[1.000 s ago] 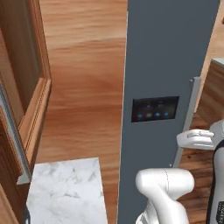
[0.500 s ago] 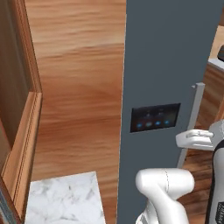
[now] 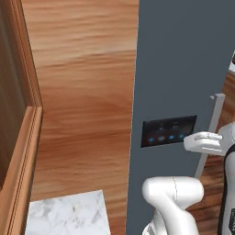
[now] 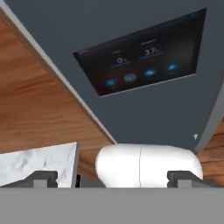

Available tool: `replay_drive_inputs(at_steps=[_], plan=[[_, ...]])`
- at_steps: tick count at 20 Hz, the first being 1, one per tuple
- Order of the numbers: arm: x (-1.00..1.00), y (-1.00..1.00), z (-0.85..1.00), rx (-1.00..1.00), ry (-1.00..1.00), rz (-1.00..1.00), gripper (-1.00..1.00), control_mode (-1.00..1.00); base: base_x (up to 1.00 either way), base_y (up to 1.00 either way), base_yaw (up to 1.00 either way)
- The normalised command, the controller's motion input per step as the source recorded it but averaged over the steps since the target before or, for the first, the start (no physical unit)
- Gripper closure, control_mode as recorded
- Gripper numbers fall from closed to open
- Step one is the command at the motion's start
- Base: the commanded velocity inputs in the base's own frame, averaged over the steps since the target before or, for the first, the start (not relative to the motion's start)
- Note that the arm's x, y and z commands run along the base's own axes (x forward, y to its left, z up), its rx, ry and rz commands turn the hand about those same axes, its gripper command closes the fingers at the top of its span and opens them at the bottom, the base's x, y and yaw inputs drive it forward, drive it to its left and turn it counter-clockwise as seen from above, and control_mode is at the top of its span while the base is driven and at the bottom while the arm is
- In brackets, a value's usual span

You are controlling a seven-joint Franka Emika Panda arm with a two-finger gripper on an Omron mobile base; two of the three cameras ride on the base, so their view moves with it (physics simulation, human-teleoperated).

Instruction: Take the orange and bell pepper from the highest rack and move them to the second highest rack where the mushroom and eggplant are located, to maximize freezer space. Close the freezer door after rearranging.

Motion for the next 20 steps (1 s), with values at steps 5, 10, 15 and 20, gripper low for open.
replay_drive_inputs(at_steps=[5,10,15,20], plan=[[0.38,-0.04,0.05,0.34,-0.10,-0.03,-1.00,-1.00,0.00,0.00,0.00],[0.64,0.00,0.01,0.37,-0.04,-0.27,-1.00,-1.00,0.00,0.00,0.00],[0.89,0.08,0.00,0.17,0.00,-0.52,-1.00,-1.00,0.00,0.00,0.00],[0.81,0.09,0.00,0.12,0.00,-0.41,-1.00,-1.00,0.00,0.00,0.00]])
